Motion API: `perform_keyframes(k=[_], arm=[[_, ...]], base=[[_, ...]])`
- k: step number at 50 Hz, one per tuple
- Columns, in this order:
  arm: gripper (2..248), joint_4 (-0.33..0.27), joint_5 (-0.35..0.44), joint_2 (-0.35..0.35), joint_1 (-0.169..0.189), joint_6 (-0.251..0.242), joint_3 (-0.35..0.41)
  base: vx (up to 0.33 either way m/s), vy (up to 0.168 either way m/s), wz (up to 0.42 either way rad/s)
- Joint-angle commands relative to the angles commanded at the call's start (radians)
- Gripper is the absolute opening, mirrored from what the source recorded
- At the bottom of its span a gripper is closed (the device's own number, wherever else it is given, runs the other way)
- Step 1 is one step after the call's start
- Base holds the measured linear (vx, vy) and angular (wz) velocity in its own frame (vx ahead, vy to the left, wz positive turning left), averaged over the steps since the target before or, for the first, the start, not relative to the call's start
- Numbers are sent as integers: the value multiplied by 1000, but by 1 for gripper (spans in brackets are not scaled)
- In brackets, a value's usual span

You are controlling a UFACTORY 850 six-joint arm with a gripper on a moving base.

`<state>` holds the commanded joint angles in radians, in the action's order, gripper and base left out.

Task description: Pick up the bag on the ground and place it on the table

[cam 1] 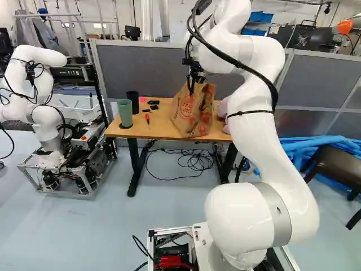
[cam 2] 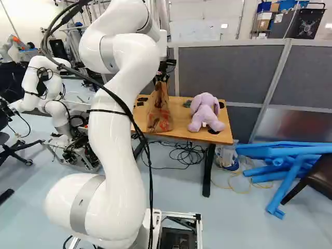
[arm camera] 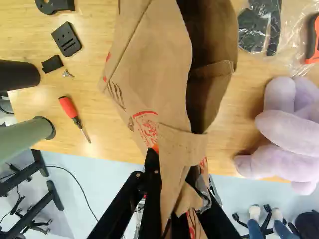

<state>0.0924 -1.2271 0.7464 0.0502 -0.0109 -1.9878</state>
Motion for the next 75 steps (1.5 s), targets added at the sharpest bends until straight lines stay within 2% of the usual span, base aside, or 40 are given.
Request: perform_keyframes(k=[13, 14, 19, 20, 24, 25, 29, 30, 34, 35, 40, 41, 45, 46, 75], arm=[[25, 0, 0, 0, 0, 0, 0], [54, 0, 0, 0, 0, 0, 0], [54, 0, 0, 0, 0, 0, 0], [87, 0, 0, 0, 0, 0, 0], [87, 0, 0, 0, 0, 0, 0], [122, 0, 0, 0, 0, 0, 0], [122, 0, 0, 0, 0, 0, 0], [158, 0, 0, 0, 0, 0, 0], [158, 0, 0, 0, 0, 0, 0], [194, 0, 0, 0, 0, 0, 0], [194, 0, 0, 0, 0, 0, 0], [231, 0, 0, 0, 0, 0, 0], [231, 0, 0, 0, 0, 0, 0], [247, 0, 0, 0, 0, 0, 0], [247, 0, 0, -35, 0, 0, 2]], base=[[0, 0, 0], [0, 0, 0], [0, 0, 0], [0, 0, 0], [0, 0, 0], [0, 0, 0], [0, 0, 0], [0, 0, 0], [0, 0, 0], [0, 0, 0], [0, 0, 0], [0, 0, 0], [0, 0, 0], [0, 0, 0], [0, 0, 0]])
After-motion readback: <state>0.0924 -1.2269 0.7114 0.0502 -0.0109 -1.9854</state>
